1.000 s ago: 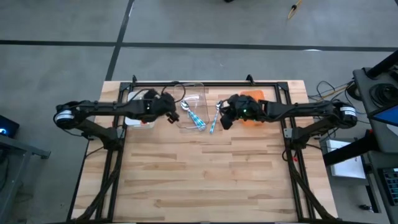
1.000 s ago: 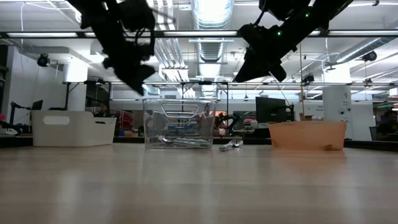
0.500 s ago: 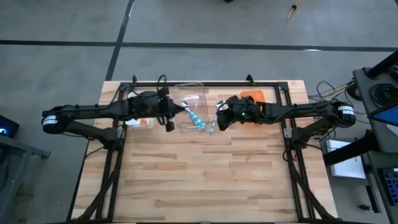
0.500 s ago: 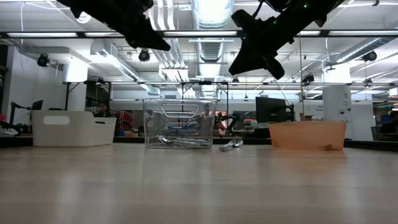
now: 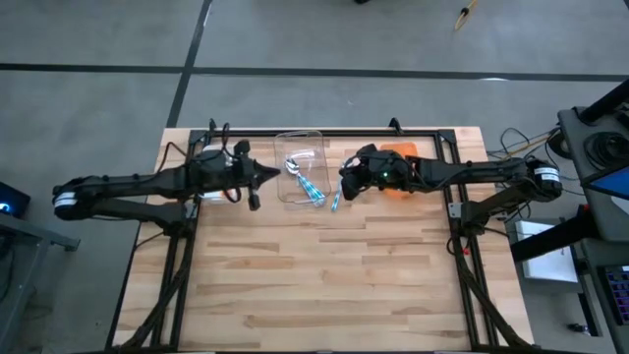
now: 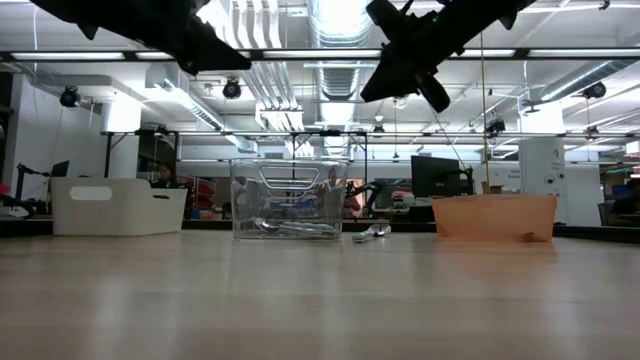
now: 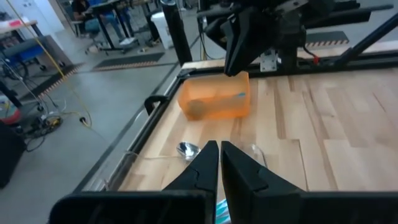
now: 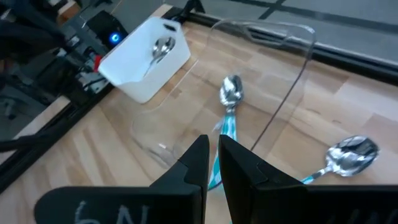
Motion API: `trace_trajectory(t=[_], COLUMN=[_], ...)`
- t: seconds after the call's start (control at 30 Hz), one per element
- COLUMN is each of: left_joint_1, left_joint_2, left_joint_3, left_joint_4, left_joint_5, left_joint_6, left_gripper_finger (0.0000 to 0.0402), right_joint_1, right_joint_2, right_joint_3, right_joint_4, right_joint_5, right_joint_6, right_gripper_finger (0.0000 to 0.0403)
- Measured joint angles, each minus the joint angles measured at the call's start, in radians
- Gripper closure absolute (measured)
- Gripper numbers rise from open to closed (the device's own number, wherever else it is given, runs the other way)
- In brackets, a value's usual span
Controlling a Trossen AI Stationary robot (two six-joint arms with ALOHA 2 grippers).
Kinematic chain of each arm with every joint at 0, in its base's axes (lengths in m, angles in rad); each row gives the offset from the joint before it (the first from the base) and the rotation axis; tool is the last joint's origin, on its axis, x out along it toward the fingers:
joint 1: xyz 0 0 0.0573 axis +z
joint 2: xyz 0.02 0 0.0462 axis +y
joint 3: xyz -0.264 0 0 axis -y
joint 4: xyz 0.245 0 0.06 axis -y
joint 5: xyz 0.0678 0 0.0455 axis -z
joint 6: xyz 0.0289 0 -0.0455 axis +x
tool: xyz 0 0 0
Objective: Sort silverware by color (type)
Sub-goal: Put the blue patterned spoon into the transparent bin
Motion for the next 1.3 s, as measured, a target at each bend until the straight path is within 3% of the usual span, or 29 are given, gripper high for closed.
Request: trace_trajectory(t=[0.3,0.5,0.9,1.3], left_joint_1=[0.0,0.0,0.0,0.0], left_joint_2=[-0.022,-0.036,-0.124,-0.133], left_joint_3=[-0.002,0.001,0.0,-0.001], left_joint_4=[-0.012,-0.024,-0.141,-0.183], left_joint_5=[-0.001,-0.003,-0.047,-0.047], left_joint_6=[-0.01,0.024,0.027,0.024], left_gripper_finger=[0.04,0.04,0.04,0.04], right_joint_1=[-0.013,-0.028,-0.048,-0.06], right_joint_2=[0.022,0.114,0.31,0.396], right_joint_3=[0.001,0.031,0.287,0.321], right_joint_4=[-0.001,-0.02,-0.476,-0.525], right_joint_5=[0.033,0.034,0.106,0.106], right_joint_6=[0.052,0.076,0.208,0.238], right_gripper_finger=[0.0375,0.0375,0.0375,0.0375])
